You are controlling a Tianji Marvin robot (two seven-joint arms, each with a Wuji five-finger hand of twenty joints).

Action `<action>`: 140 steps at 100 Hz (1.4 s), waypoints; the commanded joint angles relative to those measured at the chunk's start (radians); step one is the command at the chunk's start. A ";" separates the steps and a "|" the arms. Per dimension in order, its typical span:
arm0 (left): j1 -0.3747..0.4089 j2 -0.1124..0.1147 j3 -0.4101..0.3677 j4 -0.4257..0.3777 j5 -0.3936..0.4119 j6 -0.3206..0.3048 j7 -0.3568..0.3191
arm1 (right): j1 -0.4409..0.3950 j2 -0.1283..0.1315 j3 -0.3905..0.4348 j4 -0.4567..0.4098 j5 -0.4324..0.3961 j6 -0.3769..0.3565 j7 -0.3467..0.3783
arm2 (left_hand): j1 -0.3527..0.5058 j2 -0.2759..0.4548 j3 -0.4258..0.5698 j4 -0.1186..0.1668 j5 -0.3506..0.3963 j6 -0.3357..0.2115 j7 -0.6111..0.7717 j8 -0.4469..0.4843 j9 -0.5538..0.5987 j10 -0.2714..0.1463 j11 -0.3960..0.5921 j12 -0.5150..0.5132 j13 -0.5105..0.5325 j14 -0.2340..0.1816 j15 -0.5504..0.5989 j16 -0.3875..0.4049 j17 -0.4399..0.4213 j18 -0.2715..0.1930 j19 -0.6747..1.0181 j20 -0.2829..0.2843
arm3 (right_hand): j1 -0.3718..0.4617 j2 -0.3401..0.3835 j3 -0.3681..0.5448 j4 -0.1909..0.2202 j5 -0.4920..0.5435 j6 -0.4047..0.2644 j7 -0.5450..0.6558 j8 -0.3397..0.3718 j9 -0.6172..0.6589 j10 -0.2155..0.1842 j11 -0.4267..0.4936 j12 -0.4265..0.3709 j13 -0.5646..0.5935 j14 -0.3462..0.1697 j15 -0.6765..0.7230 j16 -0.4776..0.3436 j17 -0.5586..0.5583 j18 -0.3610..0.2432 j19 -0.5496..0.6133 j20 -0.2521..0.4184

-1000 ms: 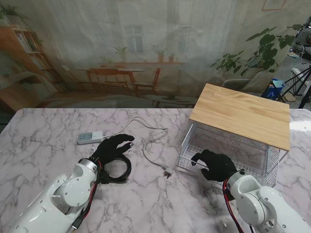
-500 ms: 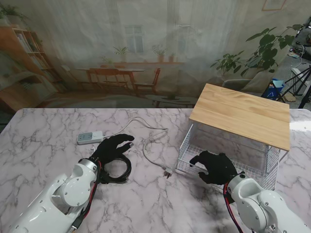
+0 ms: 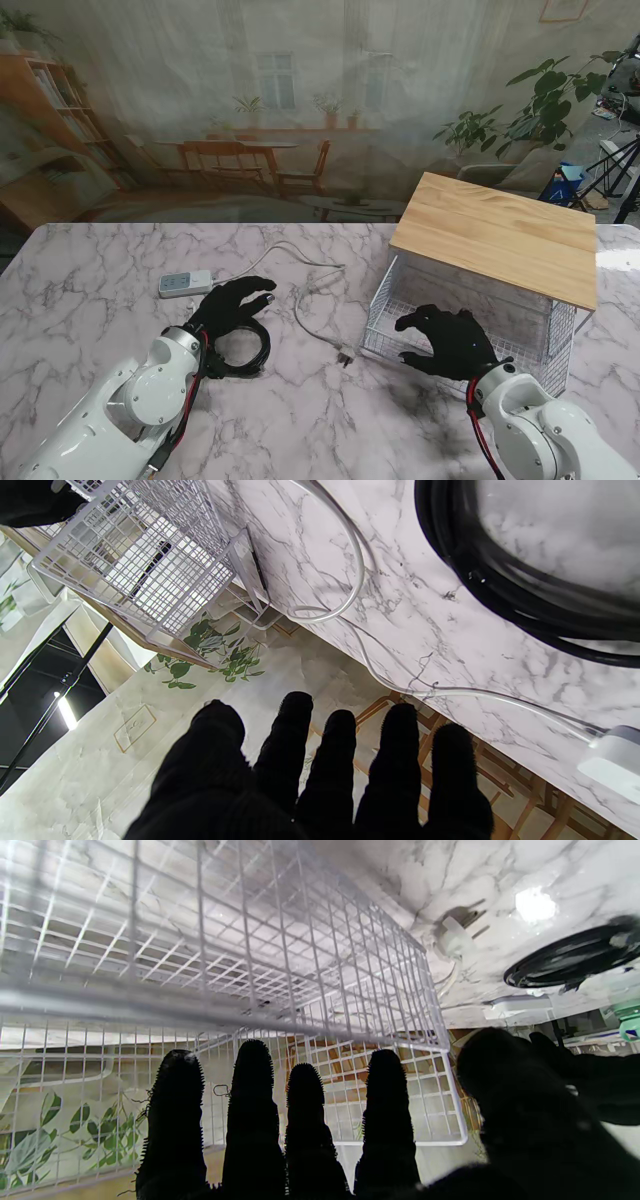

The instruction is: Load the small electronics into the mesh drawer

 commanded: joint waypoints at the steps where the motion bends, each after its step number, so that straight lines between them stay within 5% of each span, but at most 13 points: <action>1: -0.002 -0.001 0.004 0.002 0.001 0.001 -0.013 | -0.015 -0.009 0.008 -0.024 0.009 0.003 -0.035 | -0.011 0.042 -0.024 -0.026 0.006 0.001 0.005 0.008 -0.001 -0.024 -0.010 0.012 -0.008 -0.005 -0.017 0.001 -0.011 0.001 -0.028 0.017 | -0.020 0.037 -0.040 0.025 -0.007 0.027 -0.028 -0.023 -0.020 0.010 -0.024 -0.017 -0.023 0.015 -0.091 -0.024 -0.027 0.013 -0.025 -0.019; 26: 0.009 -0.003 -0.021 -0.002 0.012 -0.012 0.009 | -0.008 -0.029 0.016 -0.067 0.103 0.027 -0.093 | -0.012 0.041 -0.025 -0.026 0.006 0.002 0.005 0.008 0.000 -0.022 -0.010 0.012 -0.010 -0.006 -0.018 0.000 -0.013 0.001 -0.031 0.016 | -0.003 0.054 -0.093 0.030 0.013 0.037 -0.058 -0.047 0.017 0.007 -0.056 -0.048 -0.021 0.020 -0.179 -0.078 -0.051 0.011 -0.077 -0.053; 60: 0.019 -0.008 -0.048 -0.002 0.008 -0.033 0.035 | 0.032 -0.068 -0.053 -0.018 0.203 0.047 -0.297 | -0.014 0.031 -0.027 -0.028 0.004 -0.005 0.004 0.008 0.001 -0.025 -0.011 0.011 -0.007 -0.008 -0.019 0.000 -0.013 0.004 -0.032 0.016 | 0.012 0.049 -0.106 0.032 0.063 0.043 -0.070 -0.059 0.060 -0.005 -0.078 -0.065 -0.009 0.015 -0.210 -0.091 -0.060 0.013 -0.105 -0.069; 77: 0.008 -0.004 -0.056 0.009 0.007 -0.048 0.019 | 0.036 -0.068 -0.053 -0.016 0.211 0.045 -0.287 | -0.023 0.022 -0.030 -0.031 -0.022 -0.018 -0.011 0.002 -0.012 -0.034 -0.022 0.007 -0.014 -0.019 -0.030 -0.006 -0.015 -0.002 -0.038 0.013 | 0.013 0.052 -0.110 0.032 0.070 0.047 -0.075 -0.063 0.067 -0.006 -0.088 -0.068 -0.009 0.012 -0.220 -0.092 -0.059 0.011 -0.110 -0.070; 103: -0.035 0.028 -0.138 0.046 0.157 -0.085 -0.046 | 0.032 -0.068 -0.047 -0.014 0.230 0.037 -0.275 | -0.040 0.020 -0.028 -0.032 -0.055 -0.030 -0.034 -0.005 -0.037 -0.047 -0.037 0.002 -0.012 -0.034 -0.043 -0.015 -0.003 -0.016 -0.063 -0.001 | 0.014 0.053 -0.112 0.033 0.077 0.052 -0.078 -0.065 0.070 -0.003 -0.092 -0.067 -0.008 0.013 -0.224 -0.092 -0.059 0.011 -0.112 -0.069; 117: -0.078 0.044 -0.176 0.114 0.277 -0.109 -0.037 | 0.027 -0.068 -0.043 -0.017 0.240 0.035 -0.267 | -0.048 0.020 -0.029 -0.032 -0.064 -0.039 -0.036 -0.004 -0.041 -0.056 -0.036 0.002 -0.007 -0.042 -0.042 -0.014 0.003 -0.020 -0.065 -0.002 | 0.015 0.054 -0.112 0.033 0.084 0.057 -0.078 -0.065 0.074 -0.001 -0.092 -0.066 -0.006 0.015 -0.224 -0.091 -0.059 0.010 -0.114 -0.068; 140: -0.167 0.055 -0.180 0.243 0.298 -0.105 -0.054 | 0.028 -0.069 -0.044 -0.016 0.247 0.044 -0.264 | -0.067 0.004 -0.027 -0.031 -0.094 -0.059 -0.053 -0.012 -0.112 -0.064 -0.105 -0.071 -0.006 -0.074 -0.083 -0.053 0.012 -0.043 -0.135 -0.043 | 0.017 0.057 -0.115 0.034 0.089 0.062 -0.080 -0.065 0.073 0.001 -0.092 -0.063 -0.007 0.015 -0.224 -0.089 -0.060 0.008 -0.117 -0.066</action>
